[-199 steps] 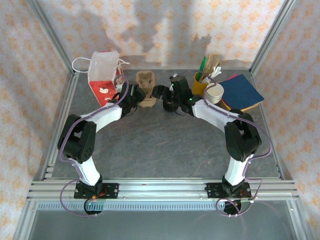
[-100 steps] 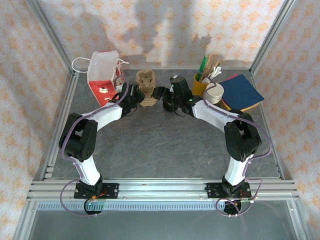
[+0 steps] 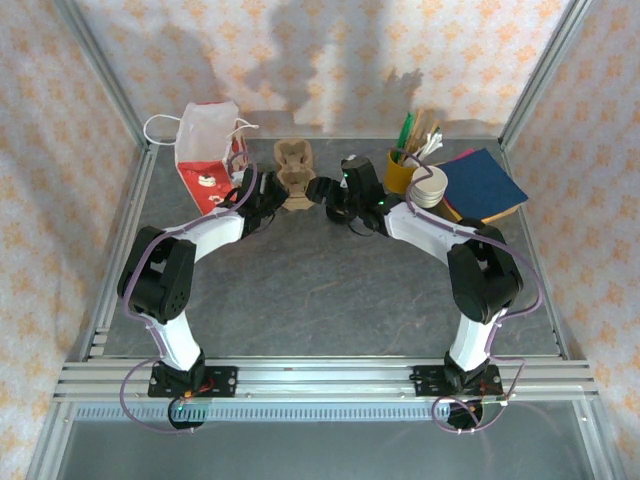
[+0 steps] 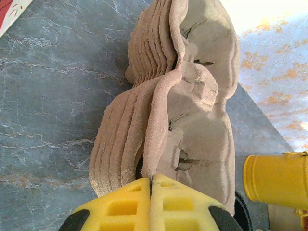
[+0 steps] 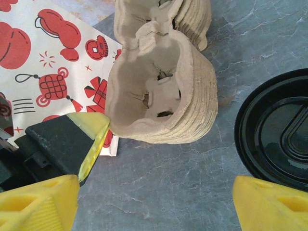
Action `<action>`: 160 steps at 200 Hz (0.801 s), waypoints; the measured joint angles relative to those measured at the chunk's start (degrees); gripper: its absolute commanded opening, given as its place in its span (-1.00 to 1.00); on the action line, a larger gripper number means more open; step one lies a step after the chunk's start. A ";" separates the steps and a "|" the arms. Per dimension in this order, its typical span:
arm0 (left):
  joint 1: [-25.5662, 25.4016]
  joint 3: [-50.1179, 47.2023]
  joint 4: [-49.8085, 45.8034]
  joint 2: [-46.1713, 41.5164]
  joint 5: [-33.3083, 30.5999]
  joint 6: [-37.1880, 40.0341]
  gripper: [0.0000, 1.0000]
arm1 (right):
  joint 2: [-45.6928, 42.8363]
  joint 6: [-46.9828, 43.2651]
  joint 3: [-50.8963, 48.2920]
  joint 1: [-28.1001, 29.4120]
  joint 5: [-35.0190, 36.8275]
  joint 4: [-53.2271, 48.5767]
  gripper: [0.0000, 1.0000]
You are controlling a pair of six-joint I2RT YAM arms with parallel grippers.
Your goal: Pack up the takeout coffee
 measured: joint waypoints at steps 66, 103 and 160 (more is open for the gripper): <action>0.00 -0.22 1.16 -3.19 0.07 0.90 -1.00 | -1.53 -0.26 -0.07 -1.20 0.59 0.00 0.65; 0.02 -0.22 2.29 -5.09 1.11 1.53 -1.00 | -5.01 -1.14 -0.55 -2.97 0.83 0.00 0.65; 0.37 0.31 2.27 -5.53 4.15 3.54 -1.00 | -10.29 -5.27 -2.56 -4.74 0.57 0.17 0.64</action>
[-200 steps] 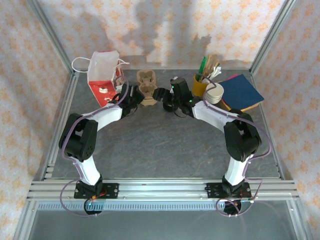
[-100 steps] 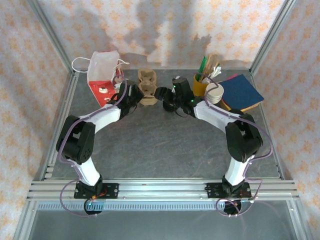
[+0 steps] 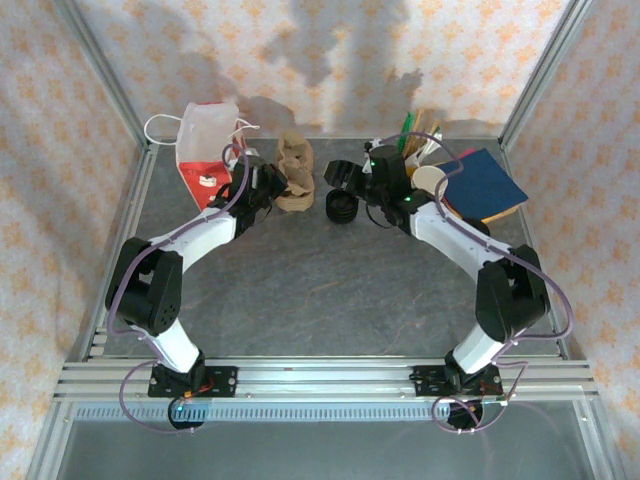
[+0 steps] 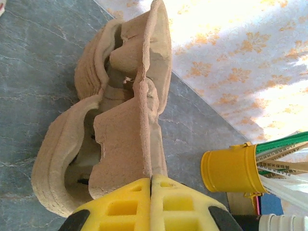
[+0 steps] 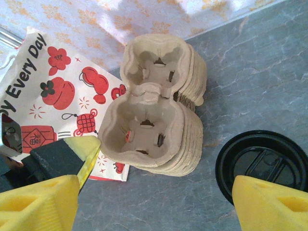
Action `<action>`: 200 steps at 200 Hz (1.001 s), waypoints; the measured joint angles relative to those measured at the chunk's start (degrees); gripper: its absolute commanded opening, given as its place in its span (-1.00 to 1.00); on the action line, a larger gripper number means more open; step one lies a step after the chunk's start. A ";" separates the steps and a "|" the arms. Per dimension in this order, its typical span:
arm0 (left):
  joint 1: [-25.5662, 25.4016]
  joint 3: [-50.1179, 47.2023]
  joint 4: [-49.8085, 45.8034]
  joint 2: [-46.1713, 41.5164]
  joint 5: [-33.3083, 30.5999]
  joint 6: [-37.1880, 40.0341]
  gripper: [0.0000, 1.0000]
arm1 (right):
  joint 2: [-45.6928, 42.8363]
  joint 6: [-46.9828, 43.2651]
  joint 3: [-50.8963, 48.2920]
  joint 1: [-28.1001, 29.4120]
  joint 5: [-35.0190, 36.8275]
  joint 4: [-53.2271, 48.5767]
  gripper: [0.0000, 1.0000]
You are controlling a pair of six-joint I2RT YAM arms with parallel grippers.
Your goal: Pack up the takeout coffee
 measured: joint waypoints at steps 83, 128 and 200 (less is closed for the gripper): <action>-0.17 1.03 -6.62 -8.52 3.65 7.85 -1.00 | -13.77 -18.60 -7.06 -1.64 -4.98 2.10 0.64; -0.94 1.09 -12.31 -12.83 5.05 12.87 -1.00 | -17.94 -27.04 -11.61 -1.64 -7.85 3.78 0.63; -1.29 0.31 -17.16 -13.99 4.90 16.20 -1.00 | -16.17 -28.63 -15.85 -1.64 -11.78 5.33 0.62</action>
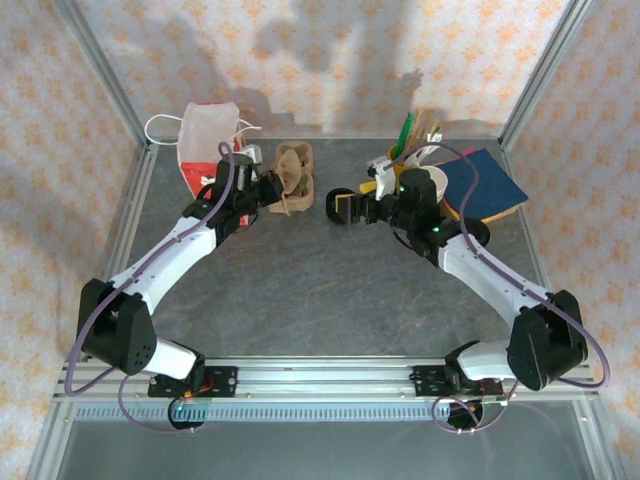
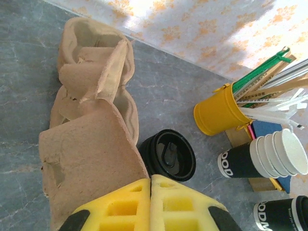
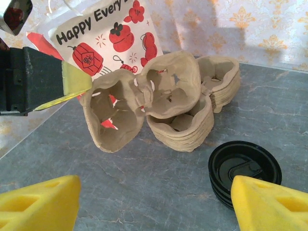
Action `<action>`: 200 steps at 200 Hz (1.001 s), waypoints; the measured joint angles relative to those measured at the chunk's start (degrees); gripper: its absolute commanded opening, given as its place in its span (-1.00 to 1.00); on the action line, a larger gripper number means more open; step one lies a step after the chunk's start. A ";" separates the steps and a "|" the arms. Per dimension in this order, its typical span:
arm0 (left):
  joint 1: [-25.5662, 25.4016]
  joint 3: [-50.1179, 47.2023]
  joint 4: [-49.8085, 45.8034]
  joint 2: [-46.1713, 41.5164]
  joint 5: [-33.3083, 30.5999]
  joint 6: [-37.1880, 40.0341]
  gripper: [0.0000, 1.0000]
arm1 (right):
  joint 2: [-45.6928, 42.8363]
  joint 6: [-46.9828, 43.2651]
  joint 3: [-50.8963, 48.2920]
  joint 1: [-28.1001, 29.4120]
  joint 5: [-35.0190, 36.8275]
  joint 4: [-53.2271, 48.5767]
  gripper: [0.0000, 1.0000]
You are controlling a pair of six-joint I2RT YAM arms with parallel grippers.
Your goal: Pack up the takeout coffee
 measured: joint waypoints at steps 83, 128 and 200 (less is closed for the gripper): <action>0.00 -2.32 -3.39 1.60 -2.45 -3.04 -1.00 | 1.57 0.20 0.00 0.00 -0.02 0.02 0.61; 0.00 -2.32 -4.92 -0.42 -3.54 -3.28 -1.00 | 2.78 0.39 0.00 0.17 -0.09 0.11 0.60; 0.02 -3.23 -5.75 -7.61 -1.70 -1.46 -1.00 | 14.64 -3.26 7.32 2.82 -5.57 4.90 0.60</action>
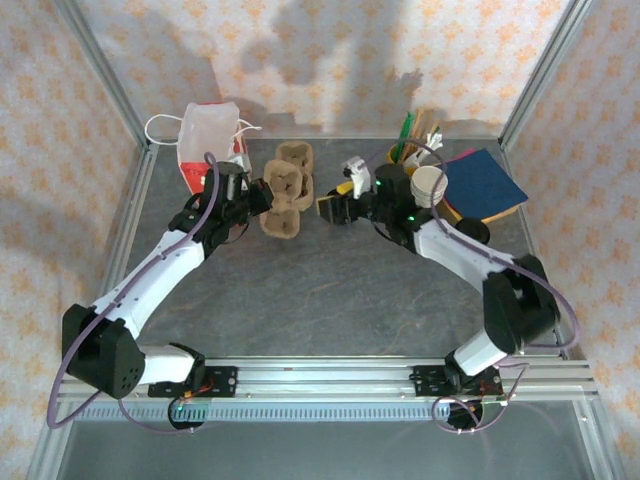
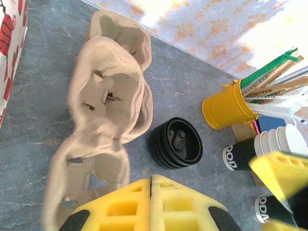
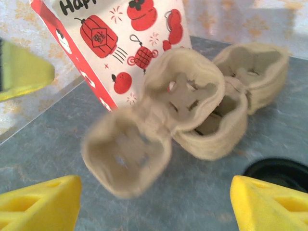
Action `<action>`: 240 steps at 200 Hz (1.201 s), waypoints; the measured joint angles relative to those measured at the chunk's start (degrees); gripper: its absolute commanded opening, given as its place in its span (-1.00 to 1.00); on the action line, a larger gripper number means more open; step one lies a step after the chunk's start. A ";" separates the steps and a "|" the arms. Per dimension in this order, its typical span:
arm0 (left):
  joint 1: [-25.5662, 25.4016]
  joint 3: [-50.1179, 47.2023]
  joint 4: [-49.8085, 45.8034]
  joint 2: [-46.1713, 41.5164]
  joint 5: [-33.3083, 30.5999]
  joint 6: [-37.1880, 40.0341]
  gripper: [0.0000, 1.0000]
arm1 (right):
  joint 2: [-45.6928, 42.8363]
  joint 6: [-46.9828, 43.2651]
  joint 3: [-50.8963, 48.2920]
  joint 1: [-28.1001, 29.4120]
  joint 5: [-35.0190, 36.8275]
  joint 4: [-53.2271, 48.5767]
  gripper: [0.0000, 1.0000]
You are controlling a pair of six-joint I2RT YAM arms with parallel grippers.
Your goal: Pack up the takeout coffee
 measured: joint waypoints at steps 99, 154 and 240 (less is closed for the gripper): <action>0.81 -8.00 0.37 -3.19 0.28 0.11 -0.61 | 20.70 -9.01 23.41 0.85 -7.08 -14.40 0.49; 1.84 -16.50 2.23 -6.38 -5.27 -0.59 0.00 | 16.15 -8.90 17.51 0.83 -6.54 -14.75 0.49; 3.15 -19.63 9.64 2.78 -8.48 5.68 0.16 | 7.82 -8.28 13.60 0.83 -5.35 -14.58 0.50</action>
